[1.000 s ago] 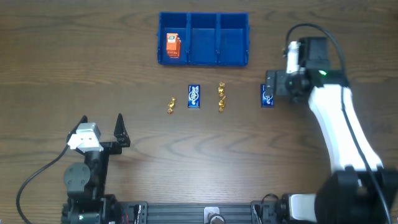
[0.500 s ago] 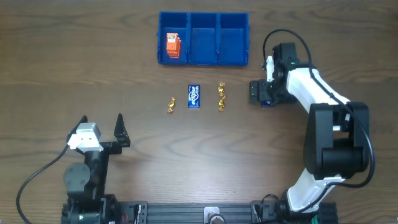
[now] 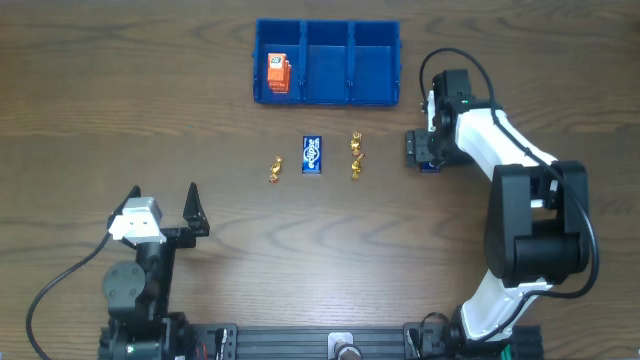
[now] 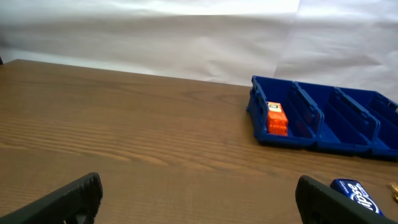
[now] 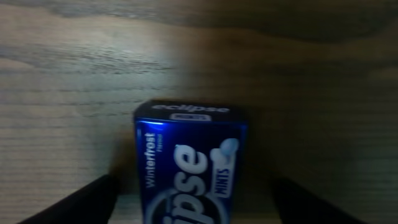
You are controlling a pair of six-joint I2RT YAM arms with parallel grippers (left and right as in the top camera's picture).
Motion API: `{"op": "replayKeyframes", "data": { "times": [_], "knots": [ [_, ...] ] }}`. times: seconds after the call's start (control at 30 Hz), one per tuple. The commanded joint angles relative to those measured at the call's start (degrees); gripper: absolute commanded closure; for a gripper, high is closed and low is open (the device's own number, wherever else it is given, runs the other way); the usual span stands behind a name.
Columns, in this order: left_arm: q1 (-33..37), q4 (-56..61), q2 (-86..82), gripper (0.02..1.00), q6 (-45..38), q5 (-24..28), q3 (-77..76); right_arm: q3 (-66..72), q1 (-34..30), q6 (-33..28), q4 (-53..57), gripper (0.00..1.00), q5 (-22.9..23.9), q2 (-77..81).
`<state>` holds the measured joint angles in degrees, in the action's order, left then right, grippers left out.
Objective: Sort Candies Into Trays
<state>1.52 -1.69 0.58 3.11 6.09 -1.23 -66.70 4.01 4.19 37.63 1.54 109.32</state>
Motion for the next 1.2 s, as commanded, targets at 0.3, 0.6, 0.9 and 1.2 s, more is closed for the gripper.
{"op": "replayKeyframes", "data": {
  "times": [0.3, 0.6, 0.9, 1.2],
  "knots": [
    [0.33, -2.16, -0.33, 0.020, -0.15, 1.20, 0.96, -0.48, 0.85, 0.76, 0.13, 0.617, 2.25, 1.01],
    [0.33, -2.16, -0.33, 0.020, -0.15, 1.20, 0.96, -3.93, 2.25, 1.84, 0.22, 0.965, 2.25, -1.81],
    [0.33, -2.19, -0.33, 0.023, -0.15, 1.20, 0.96, -28.59, 15.47, 5.75, 6.58, 0.965, 14.21, -5.35],
    [0.33, -2.16, -0.33, 0.020, -0.15, 1.20, 0.96, -35.08, 24.50, 8.50, -6.16, 0.965, 23.43, -3.45]
  ]
}}
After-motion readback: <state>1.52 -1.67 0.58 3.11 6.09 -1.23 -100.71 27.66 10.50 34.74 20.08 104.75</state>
